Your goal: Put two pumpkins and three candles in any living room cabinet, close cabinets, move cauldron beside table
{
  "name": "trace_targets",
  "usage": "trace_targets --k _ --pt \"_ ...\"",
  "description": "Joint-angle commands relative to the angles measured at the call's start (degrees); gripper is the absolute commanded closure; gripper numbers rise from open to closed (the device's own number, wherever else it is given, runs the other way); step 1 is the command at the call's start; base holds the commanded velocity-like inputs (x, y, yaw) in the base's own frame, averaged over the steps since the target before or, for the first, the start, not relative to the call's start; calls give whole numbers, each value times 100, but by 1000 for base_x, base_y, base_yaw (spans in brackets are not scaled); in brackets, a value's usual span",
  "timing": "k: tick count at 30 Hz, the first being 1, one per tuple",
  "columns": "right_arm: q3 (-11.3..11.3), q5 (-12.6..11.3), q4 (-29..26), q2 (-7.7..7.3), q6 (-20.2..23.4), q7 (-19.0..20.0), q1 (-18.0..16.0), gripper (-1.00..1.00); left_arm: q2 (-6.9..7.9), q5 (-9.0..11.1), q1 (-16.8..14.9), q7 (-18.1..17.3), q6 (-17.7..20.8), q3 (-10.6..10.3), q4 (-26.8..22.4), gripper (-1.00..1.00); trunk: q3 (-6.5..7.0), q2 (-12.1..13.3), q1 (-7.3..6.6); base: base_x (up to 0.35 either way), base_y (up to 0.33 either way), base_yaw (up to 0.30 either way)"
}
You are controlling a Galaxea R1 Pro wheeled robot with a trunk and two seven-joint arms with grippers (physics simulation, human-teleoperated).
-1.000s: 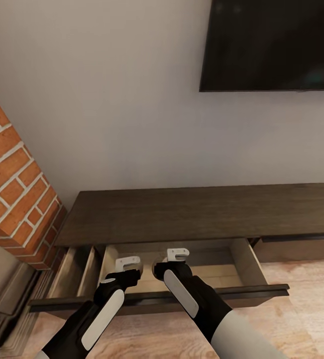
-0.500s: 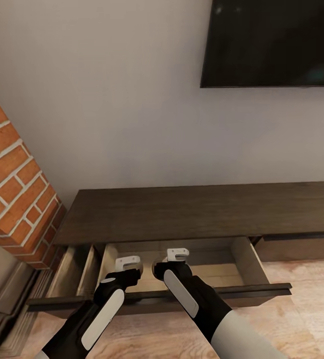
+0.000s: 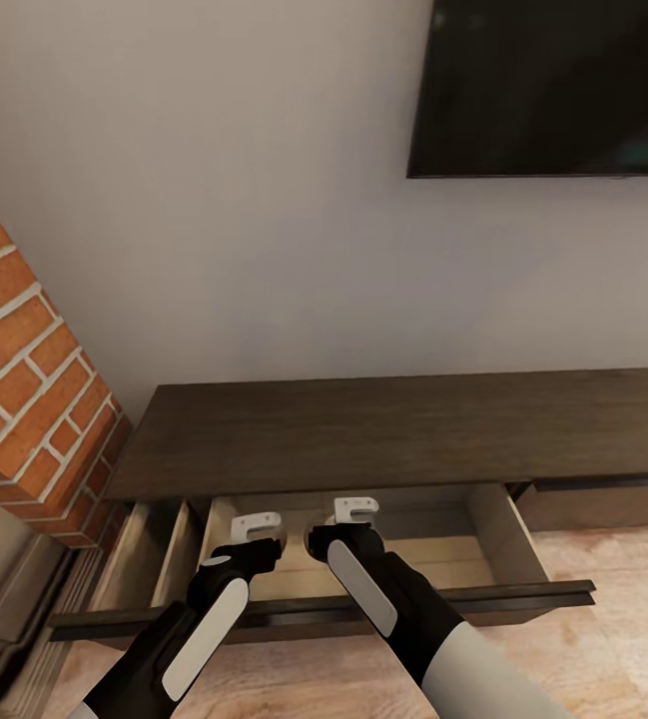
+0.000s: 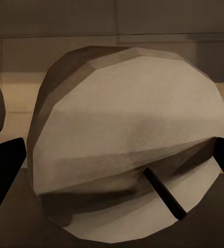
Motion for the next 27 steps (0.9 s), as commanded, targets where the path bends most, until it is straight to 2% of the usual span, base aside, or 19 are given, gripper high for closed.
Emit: trace_targets --k 1,9,15,18,20,24,27 --pt "9 -51 -4 0 7 -47 -5 100 6 48 -6 51 4 -18 -9 100 -5 -2 -1 2 0 0" --pt "2 -71 17 0 17 -51 -5 100 -69 53 -6 81 80 -21 -29 100 -130 -283 153 0 0 0" --pt "1 -64 31 0 24 -57 -5 100 -113 98 -6 66 674 52 -62 100 -238 -524 285 0 0 0" --pt "1 -64 32 0 24 -83 -5 100 -292 97 -71 91 952 61 -53 100 -292 -644 351 0 0 0" --pt "1 -64 32 0 24 -97 -5 100 -346 92 -94 112 1147 71 -11 100 -328 -724 395 0 0 0" --pt "1 -64 49 0 29 -107 -5 100 -370 59 -103 102 1229 304 22 100 -400 -885 482 0 0 0" --pt "2 -57 73 0 38 -115 -11 100 -371 40 -106 103 1231 376 25 100 -453 -1005 548 0 0 0"
